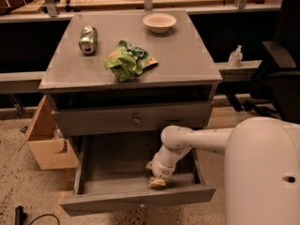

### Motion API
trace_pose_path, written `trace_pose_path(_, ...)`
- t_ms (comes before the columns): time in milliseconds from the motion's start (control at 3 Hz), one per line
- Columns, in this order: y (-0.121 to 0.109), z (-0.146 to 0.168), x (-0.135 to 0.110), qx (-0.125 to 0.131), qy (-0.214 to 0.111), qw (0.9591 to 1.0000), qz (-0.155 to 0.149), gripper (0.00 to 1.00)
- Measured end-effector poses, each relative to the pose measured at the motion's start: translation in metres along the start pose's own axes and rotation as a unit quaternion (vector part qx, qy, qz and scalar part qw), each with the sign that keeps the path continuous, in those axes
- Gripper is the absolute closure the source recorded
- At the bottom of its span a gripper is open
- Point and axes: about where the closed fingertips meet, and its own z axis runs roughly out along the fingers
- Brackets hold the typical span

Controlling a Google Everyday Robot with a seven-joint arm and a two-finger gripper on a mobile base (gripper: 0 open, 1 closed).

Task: Open middle drawer

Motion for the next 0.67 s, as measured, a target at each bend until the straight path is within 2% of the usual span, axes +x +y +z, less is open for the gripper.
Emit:
trace_pose_path(333,-0.0056,-0.0017,-0.0002,0.0,0.0,1.0,0.0,0.0)
trace_pose_path(667,-0.0066,-0.002,-0.0002,0.0,0.0,1.0,0.0,0.17)
